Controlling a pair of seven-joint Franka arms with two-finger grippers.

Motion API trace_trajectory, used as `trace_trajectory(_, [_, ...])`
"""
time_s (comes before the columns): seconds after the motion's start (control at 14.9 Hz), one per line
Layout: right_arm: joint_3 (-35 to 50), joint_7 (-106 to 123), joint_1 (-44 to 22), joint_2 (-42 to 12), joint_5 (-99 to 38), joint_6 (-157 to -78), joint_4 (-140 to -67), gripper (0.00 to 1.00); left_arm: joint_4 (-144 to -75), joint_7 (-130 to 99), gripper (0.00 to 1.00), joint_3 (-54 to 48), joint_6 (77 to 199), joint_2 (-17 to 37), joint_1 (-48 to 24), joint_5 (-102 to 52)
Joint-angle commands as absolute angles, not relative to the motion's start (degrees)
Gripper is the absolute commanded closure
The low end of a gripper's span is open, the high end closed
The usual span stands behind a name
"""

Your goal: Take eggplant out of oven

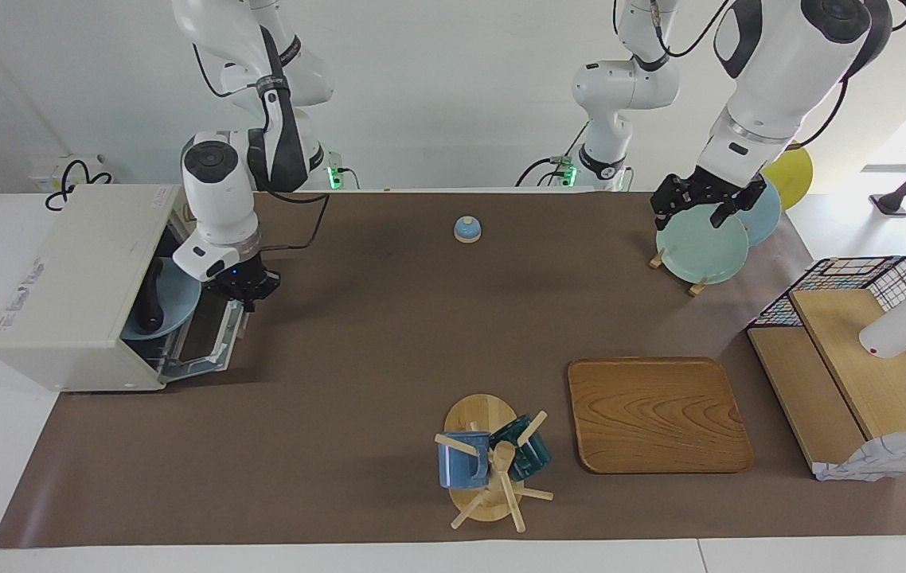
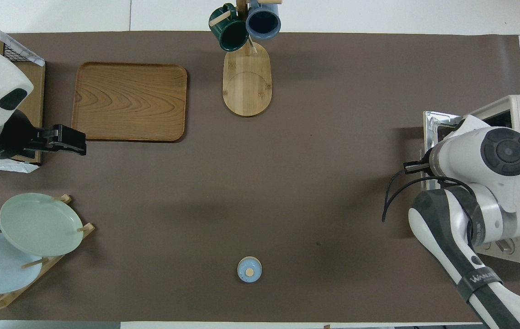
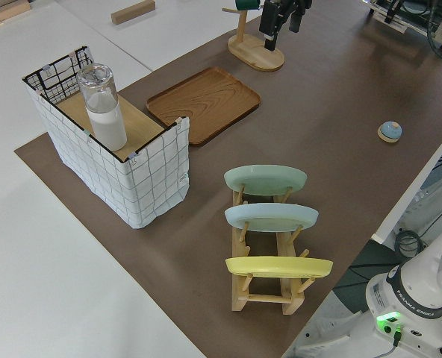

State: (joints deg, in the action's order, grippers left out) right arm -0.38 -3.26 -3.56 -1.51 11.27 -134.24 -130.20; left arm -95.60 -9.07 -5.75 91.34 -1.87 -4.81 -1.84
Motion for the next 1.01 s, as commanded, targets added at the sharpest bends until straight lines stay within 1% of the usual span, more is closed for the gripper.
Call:
trace_trajectory(0.0, [-1.9, -3.7, -2.0, -4.7, 12.1, -138.2, -130.3, 1.0, -96.0, -8.8, 0.0, -5.9, 91.3, -2.3, -4.3, -1.9])
trace_trajectory(0.27, [-1.9, -5.2, -1.9, -7.7, 12.0, -139.4, -130.3, 1.0, -96.0, -8.8, 0.0, -5.9, 91.3, -2.3, -4.3, -1.9])
trace_trajectory(0.4, [-1.5, -7.3, -2.1, -8.0, 12.0, -139.3, -130.2, 1.0, -96.0, -8.8, 0.0, -5.9, 91.2, -2.3, -4.3, -1.9])
trace_trajectory(0.6, [2.0, -12.5, -2.1, -8.1, 12.0, -138.6, -129.3, 1.0, -96.0, -8.8, 0.0, -5.9, 91.3, -2.3, -4.3, -1.9])
trace_trajectory(0.74, [4.1, -15.2, -2.1, -8.0, 9.0, -137.7, -128.1, 1.0, -96.0, -8.8, 0.0, -5.9, 91.3, -2.3, -4.3, -1.9])
trace_trajectory(0.81, [4.8, -15.3, -2.1, -7.9, 7.1, -136.4, -127.0, 0.81, -96.0, -8.8, 0.0, -5.9, 91.3, -2.3, -4.3, -1.9])
trace_trajectory(0.87, [5.5, -15.4, -2.1, -7.5, 6.2, -134.4, -125.3, 0.68, -96.0, -8.8, 0.0, -5.9, 91.2, -2.3, -4.3, -1.9])
trace_trajectory(0.94, [6.3, -15.6, -2.1, -7.0, 6.2, -131.9, -124.0, 0.63, -96.0, -8.8, 0.0, -5.9, 91.3, -2.3, -4.3, -1.9])
